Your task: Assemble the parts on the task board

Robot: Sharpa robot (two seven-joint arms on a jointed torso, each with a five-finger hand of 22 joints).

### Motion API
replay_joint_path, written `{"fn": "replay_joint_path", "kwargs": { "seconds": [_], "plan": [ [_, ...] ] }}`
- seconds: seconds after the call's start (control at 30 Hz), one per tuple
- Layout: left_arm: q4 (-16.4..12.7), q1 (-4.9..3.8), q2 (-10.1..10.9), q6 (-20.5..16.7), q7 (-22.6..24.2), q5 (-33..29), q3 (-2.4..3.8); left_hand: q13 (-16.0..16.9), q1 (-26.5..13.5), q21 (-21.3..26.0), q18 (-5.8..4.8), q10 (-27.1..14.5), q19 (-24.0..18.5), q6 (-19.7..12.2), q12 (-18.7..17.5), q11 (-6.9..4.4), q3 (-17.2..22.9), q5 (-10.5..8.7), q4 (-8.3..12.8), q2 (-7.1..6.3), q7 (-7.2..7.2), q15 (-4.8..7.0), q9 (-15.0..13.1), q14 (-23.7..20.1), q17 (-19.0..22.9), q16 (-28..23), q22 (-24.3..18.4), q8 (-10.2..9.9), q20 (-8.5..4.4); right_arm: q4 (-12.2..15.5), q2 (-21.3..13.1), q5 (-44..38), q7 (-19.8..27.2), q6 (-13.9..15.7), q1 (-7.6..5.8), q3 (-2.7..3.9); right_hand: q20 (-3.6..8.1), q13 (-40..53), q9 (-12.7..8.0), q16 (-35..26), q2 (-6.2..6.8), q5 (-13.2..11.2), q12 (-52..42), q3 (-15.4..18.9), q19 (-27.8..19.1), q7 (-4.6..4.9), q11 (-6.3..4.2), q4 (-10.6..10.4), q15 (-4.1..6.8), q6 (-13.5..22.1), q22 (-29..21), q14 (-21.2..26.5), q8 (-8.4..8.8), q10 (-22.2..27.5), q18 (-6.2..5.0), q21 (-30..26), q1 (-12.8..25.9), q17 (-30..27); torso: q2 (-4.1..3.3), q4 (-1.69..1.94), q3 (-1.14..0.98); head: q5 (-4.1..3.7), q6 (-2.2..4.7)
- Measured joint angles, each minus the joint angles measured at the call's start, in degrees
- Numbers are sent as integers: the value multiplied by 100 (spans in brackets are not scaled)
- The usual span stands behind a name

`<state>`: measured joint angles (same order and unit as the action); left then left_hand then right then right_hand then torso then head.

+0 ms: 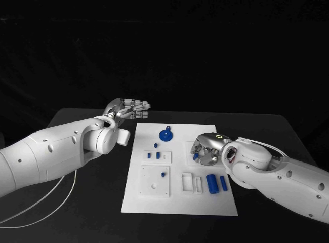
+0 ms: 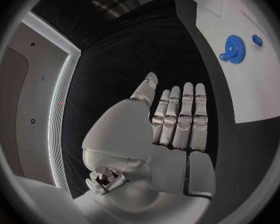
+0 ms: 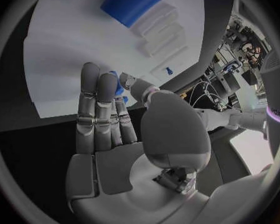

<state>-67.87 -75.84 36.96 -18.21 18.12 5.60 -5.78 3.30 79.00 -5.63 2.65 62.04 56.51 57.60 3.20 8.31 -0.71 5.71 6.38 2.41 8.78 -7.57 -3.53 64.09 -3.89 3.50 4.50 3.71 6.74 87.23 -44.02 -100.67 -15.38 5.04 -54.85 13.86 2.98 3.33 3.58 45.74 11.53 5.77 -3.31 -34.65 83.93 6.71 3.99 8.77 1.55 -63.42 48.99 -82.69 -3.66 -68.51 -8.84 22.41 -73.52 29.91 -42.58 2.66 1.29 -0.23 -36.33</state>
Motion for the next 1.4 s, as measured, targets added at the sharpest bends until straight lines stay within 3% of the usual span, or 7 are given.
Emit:
{"fn": "replay_joint_path", "kwargs": {
  "seconds": [0.3, 0.47, 0.8, 0.93, 1.03, 1.3, 1.4],
  "plan": [
    [1, 0, 0, 11, -4, 0, 0, 0, 0, 0, 0, -20, 0, 0, 0, 20, 0, 0, 0, 0, 0, 0, 0, 0, 0, 0, 0, 0, 0, -8, 11, -28, -6, 6, 10, -4, 0, -7, 0, 18, -99, -163, 2, -137, 0, -61, -44, -82, 19, -245, 36, -19, 0, -163, 9, 0, 94, 15, 1, 1, 1, -3, -10],
    [2, 0, 1, 17, -6, 0, 0, 0, 0, 0, 0, -20, 0, 0, 0, 20, 0, 0, 0, 0, 0, 0, 0, 0, 0, 0, 0, 0, 0, -5, 10, -56, -11, 91, 19, -6, 78, -7, 13, 45, -259, -272, 0, -294, 5, -117, -131, -69, 113, -547, 100, -11, 8, -468, 89, 55, 28, 48, 1, 2, 1, -8, -16],
    [1, 0, 5, 26, -7, 0, 0, 0, 0, 0, 0, -20, 0, 0, 0, 20, 0, 0, 0, 0, 0, 0, 0, 0, 0, 0, 0, 0, 0, 34, 7, -162, -25, 328, 45, -13, 185, -5, 51, 45, -402, -290, -5, -441, 0, -219, -44, 82, 193, -788, 300, -11, 7, -598, 229, 159, -83, 129, 1, 2, 1, -9, -24],
    [2, 1, 6, 30, -6, 0, 0, 0, 0, 0, -1, -20, 0, 0, 0, 20, 0, 0, 0, 0, 0, 0, 0, 0, 0, 0, 0, 0, 0, 105, -25, -188, -26, 420, 51, -9, 195, 4, 51, 44, -410, -295, -5, -474, -10, -203, -25, 66, 193, -810, 372, -11, 8, -618, 273, 166, -76, 157, 1, 2, 1, -9, -24],
    [15, 1, 5, 35, -5, 0, 0, 0, 0, 0, -1, -20, 0, 0, 0, 20, 0, 0, 0, 0, 0, 0, 0, 0, 0, 0, 0, 0, 0, 191, -60, -188, -18, 457, 56, 33, 195, 11, 53, 41, -425, -296, -4, -475, -10, -203, -25, 66, 193, -811, 407, -11, 9, -618, 277, 166, -92, 167, 2, 2, 3, -8, -19],
    [89, 1, -14, 43, -4, 0, 0, 0, 0, 0, 0, -20, 0, 0, 0, 20, 0, 0, 0, 0, 0, 0, 0, 0, 0, 0, 0, 0, 0, 546, -79, -171, 29, 526, 48, 283, 194, 11, 48, 18, -447, -312, 0, -448, -10, -205, -25, 39, 210, -813, 454, -29, 9, -618, 309, 166, -114, 196, 11, -1, 5, 16, -4],
    [117, 1, -37, 46, -4, 0, 0, 0, 0, 0, -1, -20, 0, 0, 0, 20, 0, 0, 0, 0, 0, 0, 0, 0, 0, 0, 0, 0, 0, 632, -49, -168, 42, 540, 48, 322, 196, 11, 48, 18, -446, -313, 1, -448, -8, -205, -26, 39, 210, -813, 462, -30, 9, -618, 312, 166, -114, 205, 14, 0, 5, 31, 3]
  ]
}}
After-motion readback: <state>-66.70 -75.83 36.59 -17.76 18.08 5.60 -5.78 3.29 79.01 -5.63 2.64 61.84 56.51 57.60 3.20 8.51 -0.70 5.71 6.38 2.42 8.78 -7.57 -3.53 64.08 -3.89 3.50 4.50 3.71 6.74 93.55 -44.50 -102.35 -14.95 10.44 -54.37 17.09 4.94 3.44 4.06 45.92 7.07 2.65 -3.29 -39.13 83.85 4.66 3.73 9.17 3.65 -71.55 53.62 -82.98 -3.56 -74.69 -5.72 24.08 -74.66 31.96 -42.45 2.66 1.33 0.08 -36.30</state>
